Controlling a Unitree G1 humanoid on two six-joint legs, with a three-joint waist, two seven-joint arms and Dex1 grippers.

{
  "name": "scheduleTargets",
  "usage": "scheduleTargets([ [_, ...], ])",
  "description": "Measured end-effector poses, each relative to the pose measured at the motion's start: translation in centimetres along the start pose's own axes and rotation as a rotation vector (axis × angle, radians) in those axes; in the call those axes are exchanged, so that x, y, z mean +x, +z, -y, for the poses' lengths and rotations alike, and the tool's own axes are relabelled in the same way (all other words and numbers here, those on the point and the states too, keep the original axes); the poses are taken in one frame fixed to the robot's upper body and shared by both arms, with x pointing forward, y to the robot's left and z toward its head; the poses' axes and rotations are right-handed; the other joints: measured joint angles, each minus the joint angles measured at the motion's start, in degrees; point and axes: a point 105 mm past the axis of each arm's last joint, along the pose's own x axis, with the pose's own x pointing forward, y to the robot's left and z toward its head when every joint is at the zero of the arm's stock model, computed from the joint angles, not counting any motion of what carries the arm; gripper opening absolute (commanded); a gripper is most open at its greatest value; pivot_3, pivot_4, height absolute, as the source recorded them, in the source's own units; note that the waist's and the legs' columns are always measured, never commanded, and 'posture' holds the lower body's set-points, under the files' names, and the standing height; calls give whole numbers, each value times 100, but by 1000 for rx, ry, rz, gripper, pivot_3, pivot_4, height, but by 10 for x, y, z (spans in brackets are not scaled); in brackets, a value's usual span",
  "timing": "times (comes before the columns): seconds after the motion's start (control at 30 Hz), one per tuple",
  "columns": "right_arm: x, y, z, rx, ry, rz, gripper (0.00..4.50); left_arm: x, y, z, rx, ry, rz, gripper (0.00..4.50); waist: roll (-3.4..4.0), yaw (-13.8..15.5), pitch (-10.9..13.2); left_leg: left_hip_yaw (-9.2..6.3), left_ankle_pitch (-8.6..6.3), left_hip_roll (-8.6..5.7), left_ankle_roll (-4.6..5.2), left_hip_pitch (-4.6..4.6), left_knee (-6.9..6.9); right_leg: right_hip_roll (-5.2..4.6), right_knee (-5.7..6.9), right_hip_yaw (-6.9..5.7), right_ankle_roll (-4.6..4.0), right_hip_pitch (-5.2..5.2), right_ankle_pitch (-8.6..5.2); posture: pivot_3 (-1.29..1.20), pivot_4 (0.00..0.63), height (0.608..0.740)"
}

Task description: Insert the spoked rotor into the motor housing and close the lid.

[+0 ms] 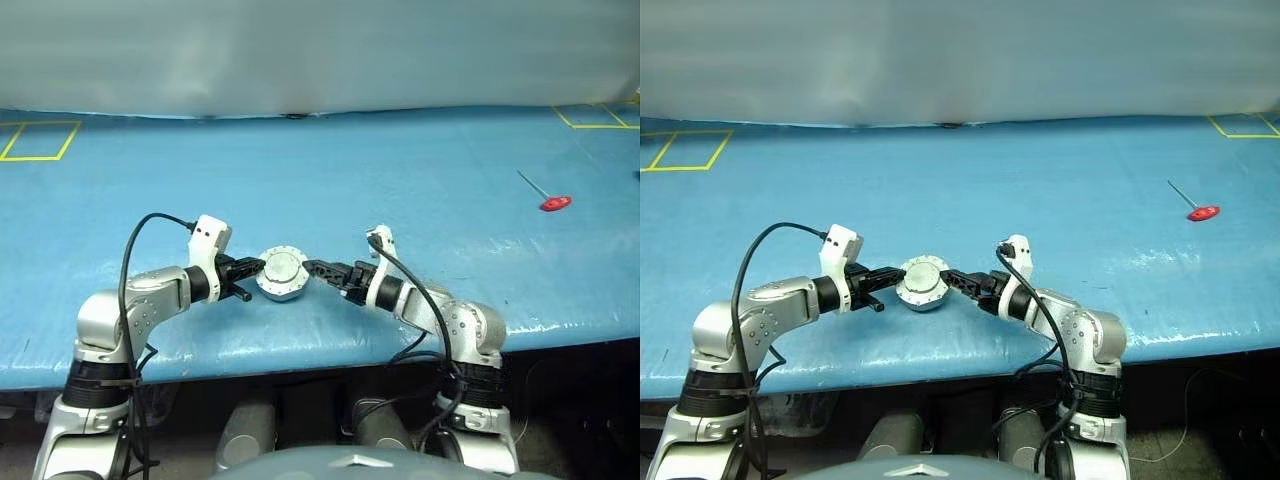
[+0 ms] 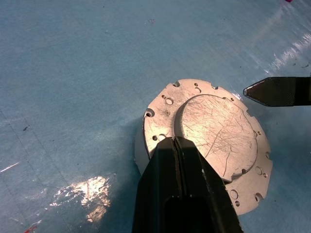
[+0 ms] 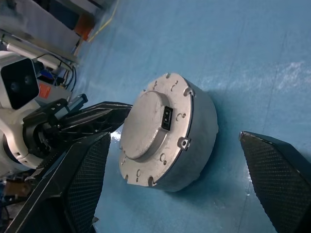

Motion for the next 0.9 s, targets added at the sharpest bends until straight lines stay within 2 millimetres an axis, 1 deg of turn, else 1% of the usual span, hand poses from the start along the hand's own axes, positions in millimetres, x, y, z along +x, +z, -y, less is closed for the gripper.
scheduleTargets([
  [0.1, 3, -9, 4, 91, -8, -30, 4474, 0, 0, 0, 2, -3, -1, 0, 1, -6, -1, 2, -1, -1, 2, 0, -6, 3, -9, 0, 0, 2, 0, 0, 150, 740],
  [0.43, 10, -11, 3, 268, 43, -38, 4474, -1, -1, -1, 4, 2, -2, 0, 10, -65, -9, 3, -1, 0, 3, 5, -15, 23, -15, 0, 1, 5, 1, 0, 150, 740],
  [0.9, 16, -15, -3, 373, 83, -60, 4474, -1, -1, 0, 3, -2, -2, 0, 24, -70, -20, 6, 1, 0, 6, 7, -63, 30, -56, 3, 5, 5, 3, 0, 150, 740],
])
